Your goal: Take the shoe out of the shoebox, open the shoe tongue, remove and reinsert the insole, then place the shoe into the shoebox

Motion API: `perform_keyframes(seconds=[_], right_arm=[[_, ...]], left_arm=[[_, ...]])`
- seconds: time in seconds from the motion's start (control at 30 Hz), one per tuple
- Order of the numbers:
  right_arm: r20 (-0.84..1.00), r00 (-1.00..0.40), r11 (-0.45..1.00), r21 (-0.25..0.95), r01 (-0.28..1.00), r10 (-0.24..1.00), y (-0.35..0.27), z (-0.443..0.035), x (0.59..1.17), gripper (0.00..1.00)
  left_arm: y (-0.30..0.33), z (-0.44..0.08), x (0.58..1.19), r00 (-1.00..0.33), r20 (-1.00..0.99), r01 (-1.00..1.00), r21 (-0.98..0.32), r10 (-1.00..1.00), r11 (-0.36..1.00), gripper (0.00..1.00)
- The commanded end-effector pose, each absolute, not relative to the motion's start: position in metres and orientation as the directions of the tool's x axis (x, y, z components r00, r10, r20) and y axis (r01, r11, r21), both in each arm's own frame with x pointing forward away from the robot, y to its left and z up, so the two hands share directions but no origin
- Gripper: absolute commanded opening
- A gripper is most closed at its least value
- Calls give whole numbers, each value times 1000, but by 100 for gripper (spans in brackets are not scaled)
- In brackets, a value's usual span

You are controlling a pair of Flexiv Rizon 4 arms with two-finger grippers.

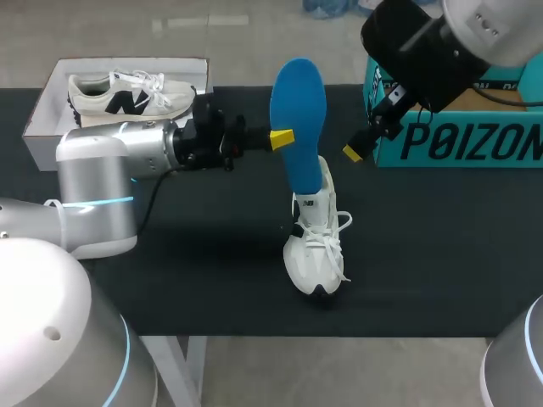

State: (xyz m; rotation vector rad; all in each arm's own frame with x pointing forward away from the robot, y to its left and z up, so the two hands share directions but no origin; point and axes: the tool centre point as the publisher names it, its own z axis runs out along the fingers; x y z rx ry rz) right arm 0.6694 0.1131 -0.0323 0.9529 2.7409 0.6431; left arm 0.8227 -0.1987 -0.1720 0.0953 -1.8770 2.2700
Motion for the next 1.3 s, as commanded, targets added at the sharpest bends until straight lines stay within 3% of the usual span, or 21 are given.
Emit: perform_keyframes(seconds=[0.03, 0.2, 0.47, 0.63, 1.3], right_arm=[[-18, -781, 704, 446, 553, 624, 115, -32, 671, 100], [-18, -781, 704, 446, 553, 624, 115, -32, 671, 100], [-18, -781, 704, 446, 553, 624, 115, -32, 671, 100], [-18, -781, 704, 446, 553, 624, 115, -32, 671, 100], [-18, -781, 704, 446, 553, 624, 115, -32, 671, 100]], left_arm=[[-198, -159, 809, -977, -156, 130, -976, 147, -172, 0], [-191, -152, 787, -915, -393, 371, -908, 93, -195, 0], [-194, -156, 760, -849, -516, 486, -848, 117, -213, 0], [-195, -166, 753, -909, -403, 387, -910, 103, -148, 0], [-195, -166, 753, -909, -403, 387, -910, 103, -148, 0]])
